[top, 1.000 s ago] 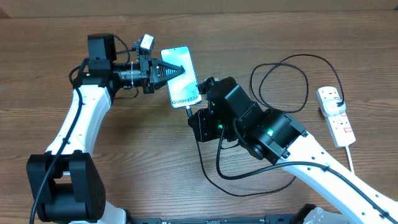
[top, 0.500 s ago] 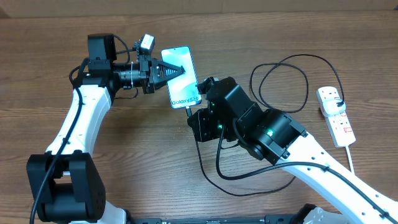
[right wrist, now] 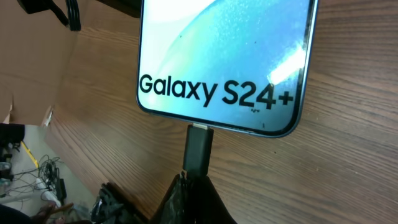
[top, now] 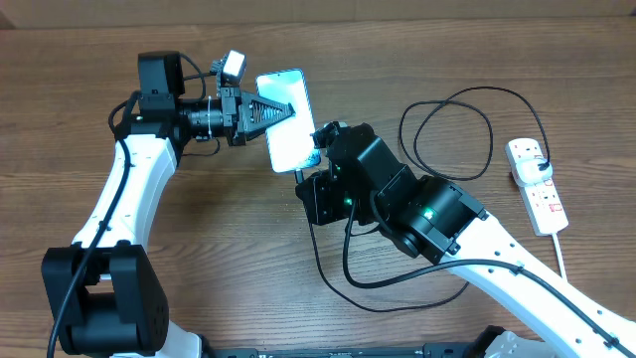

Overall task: Plug charger to phone and switch on socket
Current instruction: 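Push the USB-C plug into the smartphone's port with the right gripper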

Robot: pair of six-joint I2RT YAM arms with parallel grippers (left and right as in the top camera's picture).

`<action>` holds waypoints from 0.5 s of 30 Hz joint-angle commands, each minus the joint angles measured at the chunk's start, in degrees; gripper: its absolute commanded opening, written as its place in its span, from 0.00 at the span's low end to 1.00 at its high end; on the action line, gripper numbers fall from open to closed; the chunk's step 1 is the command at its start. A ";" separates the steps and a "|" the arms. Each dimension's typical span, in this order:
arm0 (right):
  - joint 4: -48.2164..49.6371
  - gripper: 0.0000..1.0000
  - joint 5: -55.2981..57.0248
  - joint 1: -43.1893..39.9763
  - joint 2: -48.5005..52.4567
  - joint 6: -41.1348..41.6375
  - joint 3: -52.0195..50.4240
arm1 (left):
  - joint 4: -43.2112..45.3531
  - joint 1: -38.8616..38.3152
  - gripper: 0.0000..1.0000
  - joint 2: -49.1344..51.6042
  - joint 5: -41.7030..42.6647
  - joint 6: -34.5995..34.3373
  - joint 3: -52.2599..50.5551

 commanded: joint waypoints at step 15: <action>-5.42 0.47 3.37 -0.28 0.13 0.00 0.63 | -0.24 -1.92 0.04 -0.35 -9.92 2.58 0.79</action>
